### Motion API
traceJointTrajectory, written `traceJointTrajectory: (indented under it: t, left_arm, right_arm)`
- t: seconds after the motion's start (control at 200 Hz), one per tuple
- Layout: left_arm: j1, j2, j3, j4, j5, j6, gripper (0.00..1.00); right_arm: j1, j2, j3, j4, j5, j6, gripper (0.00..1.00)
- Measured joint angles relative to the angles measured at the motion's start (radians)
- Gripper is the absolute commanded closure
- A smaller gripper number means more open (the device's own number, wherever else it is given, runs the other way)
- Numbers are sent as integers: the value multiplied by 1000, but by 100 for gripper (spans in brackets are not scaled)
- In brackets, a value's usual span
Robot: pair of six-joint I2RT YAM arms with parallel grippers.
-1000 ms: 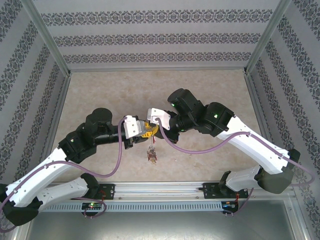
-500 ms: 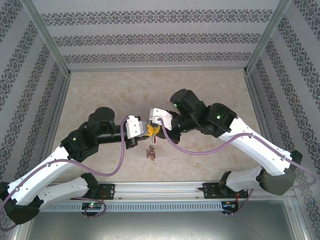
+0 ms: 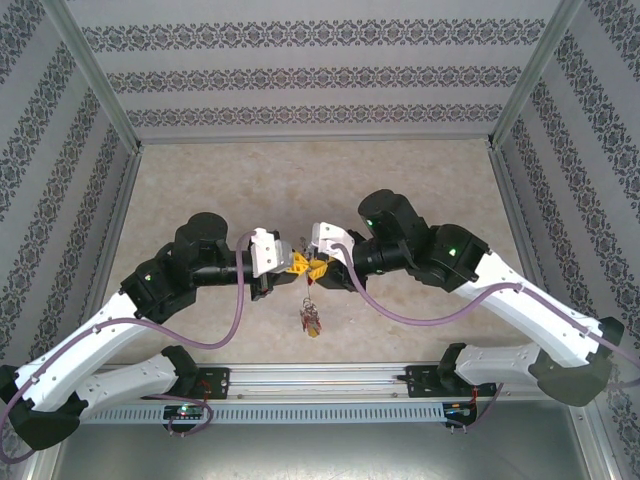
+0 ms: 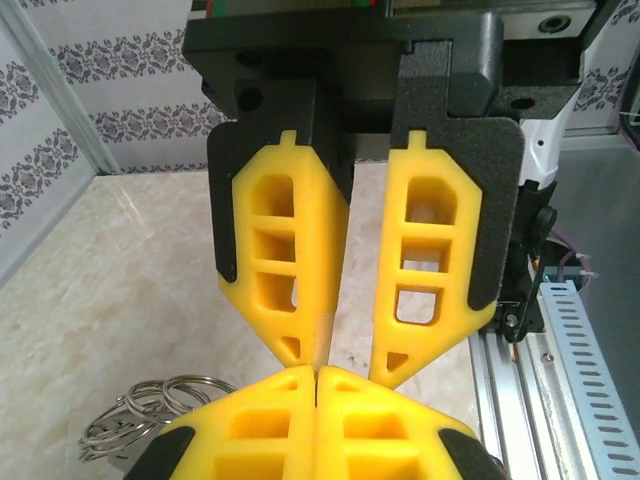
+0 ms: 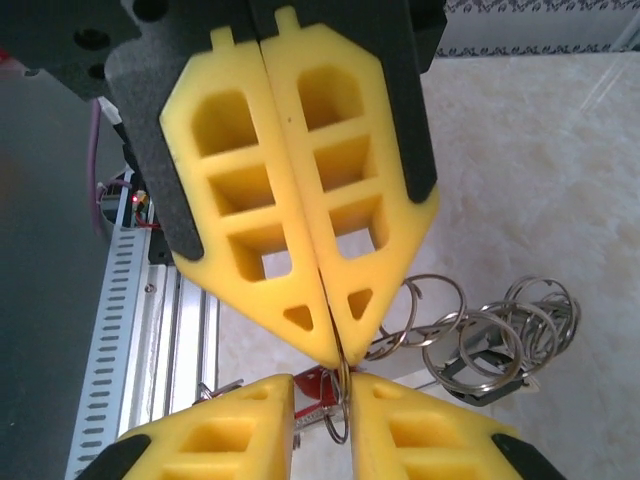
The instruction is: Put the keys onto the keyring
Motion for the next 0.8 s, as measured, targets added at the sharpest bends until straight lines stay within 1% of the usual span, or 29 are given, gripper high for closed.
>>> traceJointTrajectory:
  t: [0.265, 0.52, 0.799]
  left_arm:
    - [19, -3, 0, 20, 37, -28, 100]
    - [35, -21, -4, 32, 47, -49, 100]
    - [54, -41, -35, 90, 71, -83, 100]
  right_arm:
    - [-27, -24, -64, 79, -39, 54, 88]
    - [-40, -27, -89, 137, -78, 84, 89]
    - [-46, -31, -114, 174, -114, 113, 81]
